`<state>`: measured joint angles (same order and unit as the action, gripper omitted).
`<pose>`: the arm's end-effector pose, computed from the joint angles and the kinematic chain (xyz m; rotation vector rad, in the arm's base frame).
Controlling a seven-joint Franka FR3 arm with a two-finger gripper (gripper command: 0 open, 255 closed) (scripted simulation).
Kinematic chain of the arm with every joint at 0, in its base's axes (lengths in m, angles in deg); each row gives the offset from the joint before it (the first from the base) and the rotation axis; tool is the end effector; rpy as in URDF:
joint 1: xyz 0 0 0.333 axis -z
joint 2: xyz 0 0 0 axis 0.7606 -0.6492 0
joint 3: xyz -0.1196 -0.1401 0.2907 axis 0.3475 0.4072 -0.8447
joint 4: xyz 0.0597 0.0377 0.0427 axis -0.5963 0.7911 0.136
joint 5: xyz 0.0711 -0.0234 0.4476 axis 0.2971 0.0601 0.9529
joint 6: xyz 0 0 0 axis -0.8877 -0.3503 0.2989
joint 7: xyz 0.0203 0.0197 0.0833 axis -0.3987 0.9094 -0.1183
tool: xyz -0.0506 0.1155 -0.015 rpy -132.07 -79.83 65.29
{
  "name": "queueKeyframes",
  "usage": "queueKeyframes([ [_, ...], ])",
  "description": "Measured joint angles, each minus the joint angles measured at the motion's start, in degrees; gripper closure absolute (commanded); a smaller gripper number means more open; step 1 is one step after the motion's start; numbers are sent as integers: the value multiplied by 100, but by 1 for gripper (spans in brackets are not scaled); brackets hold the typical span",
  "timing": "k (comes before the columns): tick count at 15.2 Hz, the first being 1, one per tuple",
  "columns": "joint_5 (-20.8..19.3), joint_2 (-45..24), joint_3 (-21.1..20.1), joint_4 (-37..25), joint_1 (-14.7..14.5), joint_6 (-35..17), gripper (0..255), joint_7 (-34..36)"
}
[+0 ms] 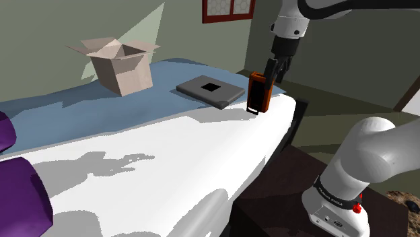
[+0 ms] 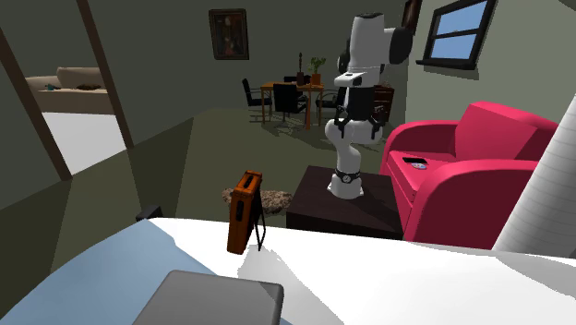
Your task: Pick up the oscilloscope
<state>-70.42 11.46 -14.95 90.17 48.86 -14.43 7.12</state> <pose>0.3610 0.0111 0.5658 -3.0988 -0.0935 -0.0158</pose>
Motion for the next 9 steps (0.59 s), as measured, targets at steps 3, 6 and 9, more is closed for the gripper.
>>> queueKeyframes([
  [3,-80,-201,65,-71,49,-131,0,-70],
  [6,-286,-573,271,-170,183,-411,0,-288],
  [9,-468,-1055,464,-378,304,-701,0,-485],
])
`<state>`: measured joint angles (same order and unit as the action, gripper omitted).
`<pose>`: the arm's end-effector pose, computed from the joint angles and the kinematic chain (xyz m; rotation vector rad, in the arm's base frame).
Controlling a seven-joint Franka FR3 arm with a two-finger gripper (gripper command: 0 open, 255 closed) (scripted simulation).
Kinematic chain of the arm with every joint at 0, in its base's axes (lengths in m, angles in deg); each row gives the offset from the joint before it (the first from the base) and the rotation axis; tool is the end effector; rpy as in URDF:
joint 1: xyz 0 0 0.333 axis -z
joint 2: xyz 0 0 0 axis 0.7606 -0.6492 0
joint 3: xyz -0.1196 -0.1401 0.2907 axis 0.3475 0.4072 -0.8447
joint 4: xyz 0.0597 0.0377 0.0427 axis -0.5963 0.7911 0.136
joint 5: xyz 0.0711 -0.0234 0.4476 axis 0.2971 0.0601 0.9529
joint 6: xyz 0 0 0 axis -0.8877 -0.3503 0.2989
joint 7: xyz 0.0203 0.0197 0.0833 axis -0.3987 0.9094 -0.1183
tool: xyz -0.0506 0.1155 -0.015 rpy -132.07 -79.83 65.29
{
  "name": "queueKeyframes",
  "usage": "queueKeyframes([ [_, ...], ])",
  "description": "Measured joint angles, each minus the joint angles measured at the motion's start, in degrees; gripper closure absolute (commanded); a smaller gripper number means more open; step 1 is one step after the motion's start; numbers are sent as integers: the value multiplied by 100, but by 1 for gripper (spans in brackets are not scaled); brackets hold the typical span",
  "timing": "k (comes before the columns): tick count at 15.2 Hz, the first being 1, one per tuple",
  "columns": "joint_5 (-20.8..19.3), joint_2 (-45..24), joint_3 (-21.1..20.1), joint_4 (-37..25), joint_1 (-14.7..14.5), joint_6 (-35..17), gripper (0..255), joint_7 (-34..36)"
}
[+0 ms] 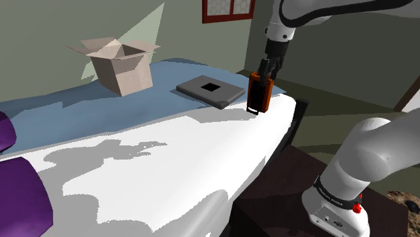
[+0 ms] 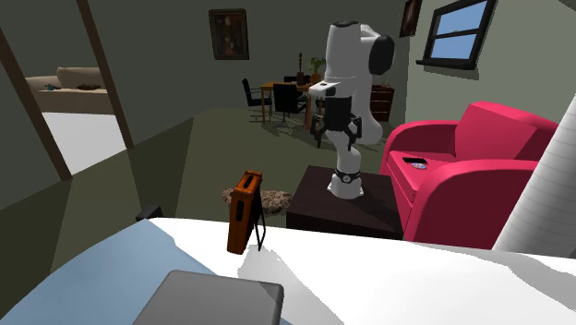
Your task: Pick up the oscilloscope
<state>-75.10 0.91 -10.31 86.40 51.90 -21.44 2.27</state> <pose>0.4203 -0.0575 0.5391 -3.1369 -0.0542 -0.0201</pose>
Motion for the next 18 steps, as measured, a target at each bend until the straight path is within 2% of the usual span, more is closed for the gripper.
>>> queueKeyframes([
  [8,-338,-1322,521,-731,287,-680,0,-537],
  [18,-313,-3214,1043,-2292,598,-1158,0,-1188],
])
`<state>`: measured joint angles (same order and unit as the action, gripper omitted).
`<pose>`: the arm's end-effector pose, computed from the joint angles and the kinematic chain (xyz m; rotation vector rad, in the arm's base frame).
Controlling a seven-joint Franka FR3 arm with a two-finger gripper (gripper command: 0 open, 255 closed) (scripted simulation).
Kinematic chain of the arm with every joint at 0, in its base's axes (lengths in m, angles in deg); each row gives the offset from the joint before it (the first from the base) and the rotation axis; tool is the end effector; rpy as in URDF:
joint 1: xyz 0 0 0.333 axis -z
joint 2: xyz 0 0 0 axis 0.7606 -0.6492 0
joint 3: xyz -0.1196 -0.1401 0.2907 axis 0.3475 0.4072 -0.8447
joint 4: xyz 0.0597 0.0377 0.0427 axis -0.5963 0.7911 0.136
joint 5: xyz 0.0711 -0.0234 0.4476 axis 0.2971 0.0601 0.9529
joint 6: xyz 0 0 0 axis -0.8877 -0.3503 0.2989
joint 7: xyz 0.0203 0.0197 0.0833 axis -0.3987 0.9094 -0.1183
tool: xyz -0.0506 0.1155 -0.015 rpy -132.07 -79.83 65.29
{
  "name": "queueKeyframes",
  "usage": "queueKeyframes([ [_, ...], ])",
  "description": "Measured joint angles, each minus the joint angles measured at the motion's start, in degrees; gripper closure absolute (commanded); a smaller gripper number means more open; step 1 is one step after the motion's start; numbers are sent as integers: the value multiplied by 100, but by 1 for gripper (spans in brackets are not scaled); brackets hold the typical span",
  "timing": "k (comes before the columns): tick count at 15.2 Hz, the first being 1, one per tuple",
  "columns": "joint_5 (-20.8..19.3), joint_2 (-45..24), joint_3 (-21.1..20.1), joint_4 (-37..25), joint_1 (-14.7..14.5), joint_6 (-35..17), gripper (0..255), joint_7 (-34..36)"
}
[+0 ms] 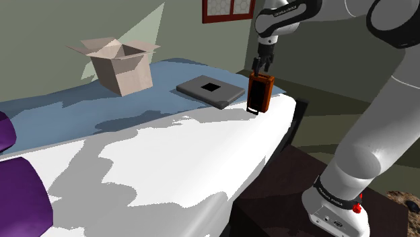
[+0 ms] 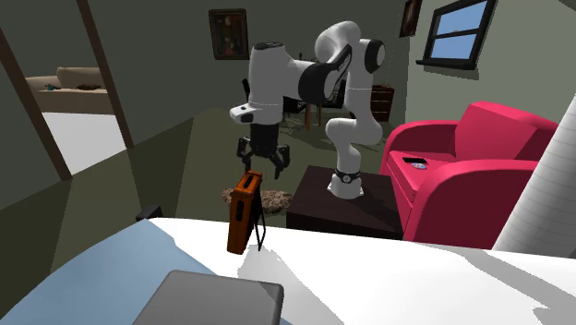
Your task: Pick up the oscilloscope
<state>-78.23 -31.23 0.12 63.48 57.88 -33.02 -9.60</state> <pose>0.5653 -0.2514 0.4837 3.0464 -0.0469 0.0320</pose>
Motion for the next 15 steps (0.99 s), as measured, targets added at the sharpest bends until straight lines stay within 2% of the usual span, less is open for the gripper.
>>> queueKeyframes([
  [3,92,-555,107,-595,114,-2,0,-185],
  [11,129,-823,137,-343,163,-529,0,-220],
  [12,133,-838,137,-331,165,-557,255,-221],
  [15,136,-847,137,-334,166,-580,255,-227],
])
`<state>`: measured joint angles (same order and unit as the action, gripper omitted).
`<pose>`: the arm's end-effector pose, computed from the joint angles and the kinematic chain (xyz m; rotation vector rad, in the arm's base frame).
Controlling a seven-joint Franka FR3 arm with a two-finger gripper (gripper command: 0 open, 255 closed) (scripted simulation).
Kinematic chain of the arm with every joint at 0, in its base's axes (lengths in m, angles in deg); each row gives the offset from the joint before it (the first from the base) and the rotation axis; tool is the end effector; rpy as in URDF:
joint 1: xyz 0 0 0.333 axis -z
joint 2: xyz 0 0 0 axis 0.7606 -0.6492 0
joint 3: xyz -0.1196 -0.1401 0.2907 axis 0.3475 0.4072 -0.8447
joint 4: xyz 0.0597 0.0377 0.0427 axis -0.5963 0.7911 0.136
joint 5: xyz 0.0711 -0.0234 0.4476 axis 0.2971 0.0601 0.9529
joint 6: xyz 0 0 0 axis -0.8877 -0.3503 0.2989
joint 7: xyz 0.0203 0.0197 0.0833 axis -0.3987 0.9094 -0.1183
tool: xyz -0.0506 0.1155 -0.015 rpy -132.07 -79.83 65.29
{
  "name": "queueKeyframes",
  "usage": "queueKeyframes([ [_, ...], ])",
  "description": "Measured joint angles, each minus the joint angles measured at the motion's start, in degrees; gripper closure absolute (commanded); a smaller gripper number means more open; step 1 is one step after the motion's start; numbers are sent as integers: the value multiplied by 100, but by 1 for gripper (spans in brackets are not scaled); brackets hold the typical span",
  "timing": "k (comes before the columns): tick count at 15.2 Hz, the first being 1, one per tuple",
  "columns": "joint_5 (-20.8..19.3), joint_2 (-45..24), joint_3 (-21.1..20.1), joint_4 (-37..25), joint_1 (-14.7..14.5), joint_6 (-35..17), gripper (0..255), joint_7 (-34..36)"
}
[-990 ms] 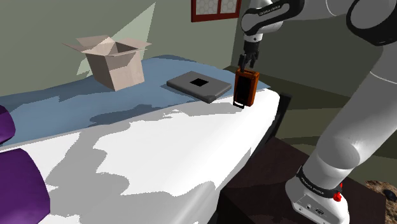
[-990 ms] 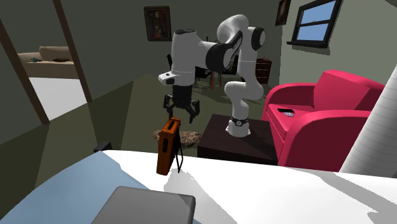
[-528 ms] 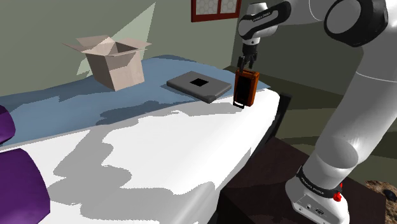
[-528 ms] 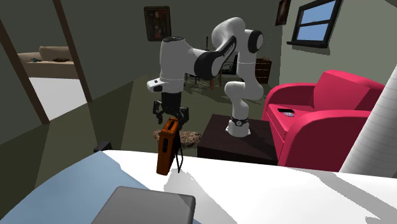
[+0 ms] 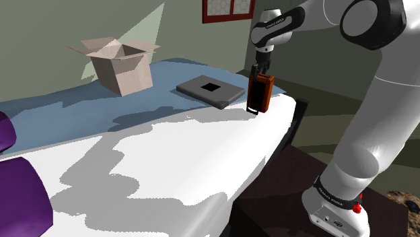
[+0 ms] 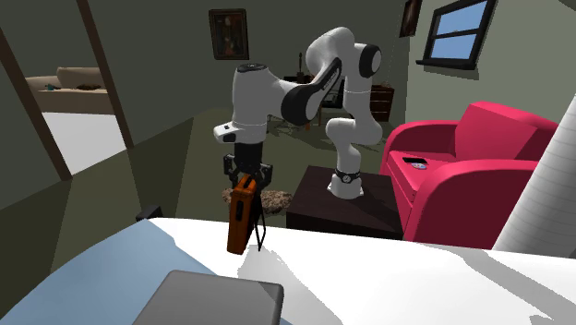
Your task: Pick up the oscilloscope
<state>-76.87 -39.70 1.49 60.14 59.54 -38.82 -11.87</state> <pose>0.5932 -0.2920 0.4338 3.0236 -0.0655 0.0386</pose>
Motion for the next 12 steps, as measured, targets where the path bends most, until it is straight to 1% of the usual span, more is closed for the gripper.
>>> queueKeyframes([
  [7,1,-4,-1,-3,0,-6,255,-1],
  [12,-12,64,0,-179,-5,271,255,-6],
])
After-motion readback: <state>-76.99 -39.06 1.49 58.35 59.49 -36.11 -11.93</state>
